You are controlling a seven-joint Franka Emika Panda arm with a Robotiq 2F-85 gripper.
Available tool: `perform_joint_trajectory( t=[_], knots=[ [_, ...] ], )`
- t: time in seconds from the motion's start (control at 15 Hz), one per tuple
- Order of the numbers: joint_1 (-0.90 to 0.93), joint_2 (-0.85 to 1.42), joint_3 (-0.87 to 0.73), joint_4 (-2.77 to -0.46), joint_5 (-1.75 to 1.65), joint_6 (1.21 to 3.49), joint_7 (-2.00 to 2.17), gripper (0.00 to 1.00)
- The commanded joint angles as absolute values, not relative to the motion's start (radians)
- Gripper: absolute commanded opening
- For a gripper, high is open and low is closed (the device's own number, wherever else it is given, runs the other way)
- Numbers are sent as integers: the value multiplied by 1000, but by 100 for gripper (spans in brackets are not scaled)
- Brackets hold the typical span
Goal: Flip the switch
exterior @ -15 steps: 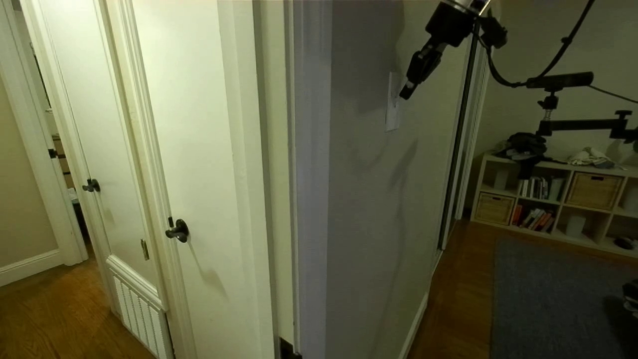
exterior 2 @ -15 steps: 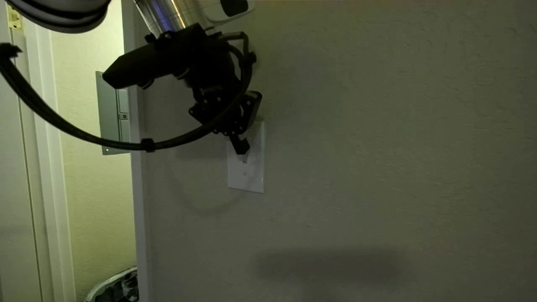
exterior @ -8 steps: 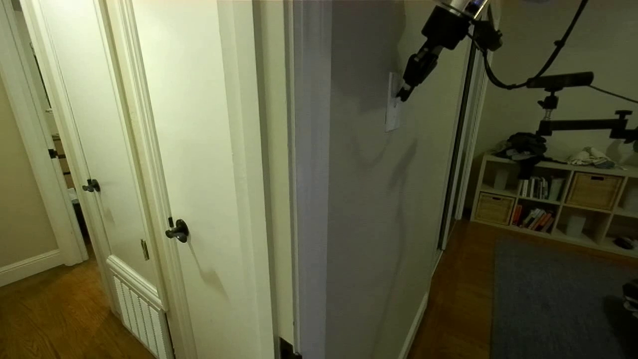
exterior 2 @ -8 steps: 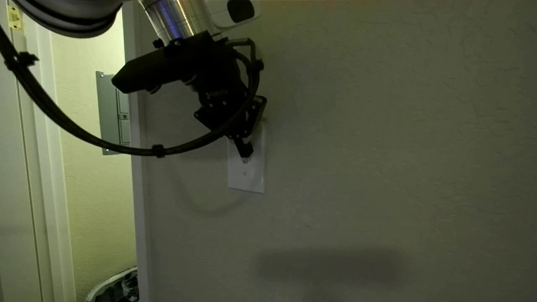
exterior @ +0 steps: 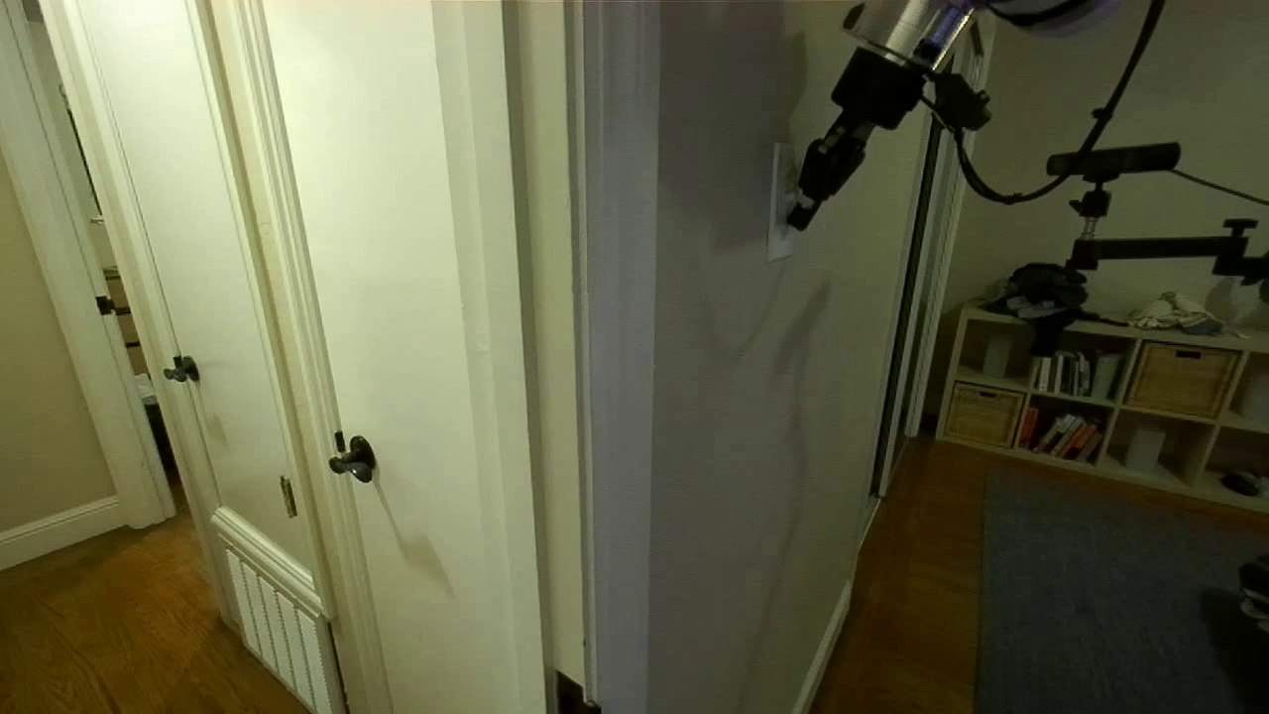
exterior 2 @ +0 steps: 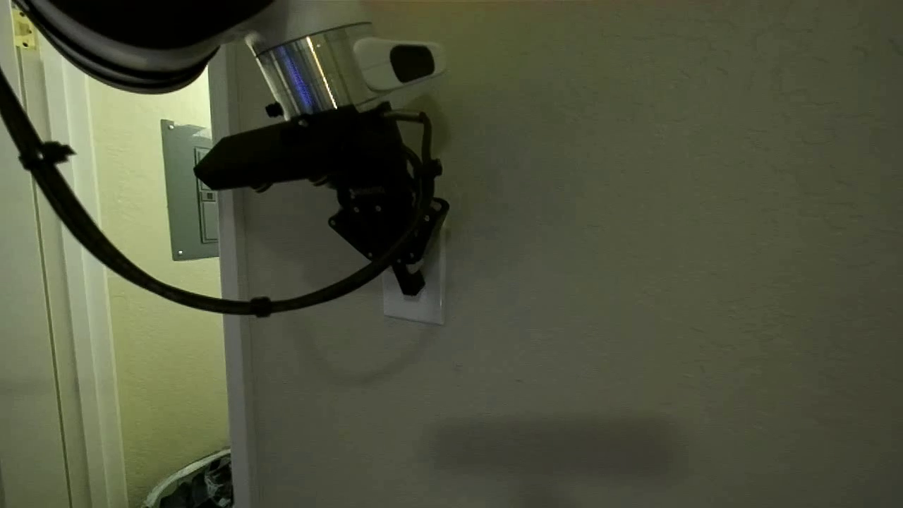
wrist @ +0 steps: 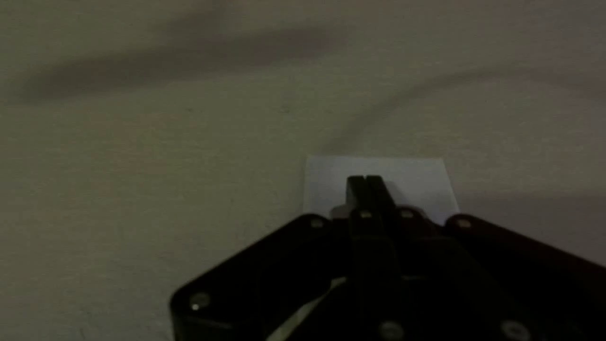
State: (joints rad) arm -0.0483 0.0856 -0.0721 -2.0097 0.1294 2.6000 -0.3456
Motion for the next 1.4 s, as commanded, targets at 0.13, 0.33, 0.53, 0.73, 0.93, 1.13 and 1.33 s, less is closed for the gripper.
perform_joint_trajectory(
  t=[0.13,0.33,0.53,0.73,0.93,1.13,1.33],
  knots=[
    [-53,24,-72,-2047,-20,2524,-249,4],
    [-52,0,-69,-2042,-61,2458,-216,3],
    [-51,-21,-66,-2036,-72,2434,-208,4],
    [-51,-35,-65,-2023,-67,2451,-203,3],
    [-51,-32,-64,-2000,-48,2460,-200,4],
    [-48,-20,-62,-1978,-20,2460,-209,3],
    [-46,-3,-59,-1964,18,2461,-222,4]
  ],
)
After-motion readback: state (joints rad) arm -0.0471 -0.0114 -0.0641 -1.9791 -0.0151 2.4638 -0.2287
